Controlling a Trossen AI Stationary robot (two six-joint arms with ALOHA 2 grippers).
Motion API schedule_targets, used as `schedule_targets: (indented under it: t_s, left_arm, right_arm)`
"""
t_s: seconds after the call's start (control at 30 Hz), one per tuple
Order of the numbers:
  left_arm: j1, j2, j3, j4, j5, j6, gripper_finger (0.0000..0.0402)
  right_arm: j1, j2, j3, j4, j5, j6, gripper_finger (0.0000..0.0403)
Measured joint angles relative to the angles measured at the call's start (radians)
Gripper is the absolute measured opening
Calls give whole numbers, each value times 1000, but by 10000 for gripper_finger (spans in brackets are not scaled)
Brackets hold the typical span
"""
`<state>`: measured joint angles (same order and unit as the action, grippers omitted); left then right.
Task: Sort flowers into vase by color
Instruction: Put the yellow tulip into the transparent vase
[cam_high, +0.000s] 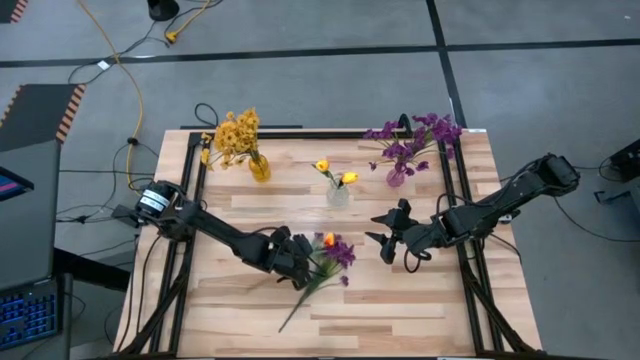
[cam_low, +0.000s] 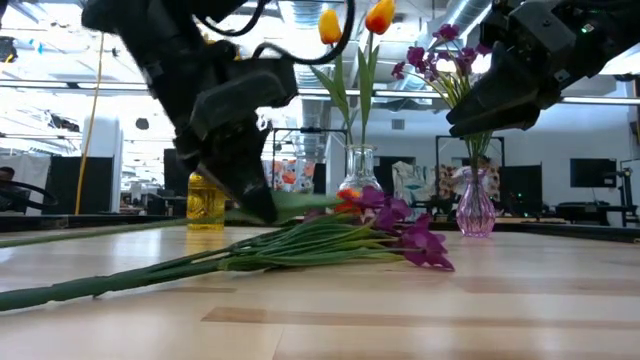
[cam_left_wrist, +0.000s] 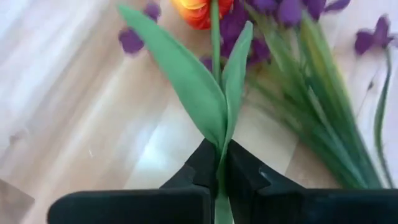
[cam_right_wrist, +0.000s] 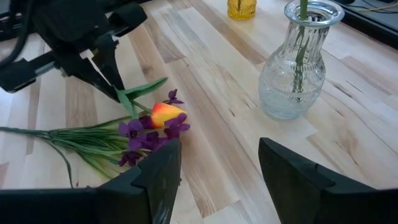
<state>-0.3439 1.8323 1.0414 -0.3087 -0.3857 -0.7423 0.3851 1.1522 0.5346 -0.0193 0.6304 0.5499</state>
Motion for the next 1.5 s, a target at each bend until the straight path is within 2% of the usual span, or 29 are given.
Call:
schedule_targets:
  t_s: [0.3, 0.43, 0.57, 0.7, 0.83, 1.1, 1.23, 1.37, 1.5]
  left_arm:
    - [0, 0, 122, -79, -106, 118, 8]
    - [0, 0, 168, -83, -187, 197, 7]
    - [0, -5, 204, -82, -222, 292, 6]
    - [5, -25, 214, -48, -223, 377, 6]
    - [7, -77, 214, 59, -230, 472, 6]
    - [8, -119, 214, 452, -234, 787, 6]
    - [31, -112, 173, 703, -107, 895, 6]
    - [75, -111, 34, 1124, 66, 961, 6]
    - [127, -111, -97, 1434, 218, 1012, 6]
  right_arm:
    - [0, 0, 1, 0, 0, 0, 243]
    - [0, 0, 1, 0, 0, 0, 243]
    - [0, 0, 1, -1, 0, 0, 243]
    - [0, 0, 1, -2, 0, 0, 243]
    - [0, 0, 1, -2, 0, -5, 243]
    - [0, 0, 1, -2, 1, -8, 243]
    - [0, 0, 1, -2, 1, -8, 243]
    - [0, 0, 1, -2, 1, -9, 243]
    - [0, 0, 1, -3, 1, -11, 243]
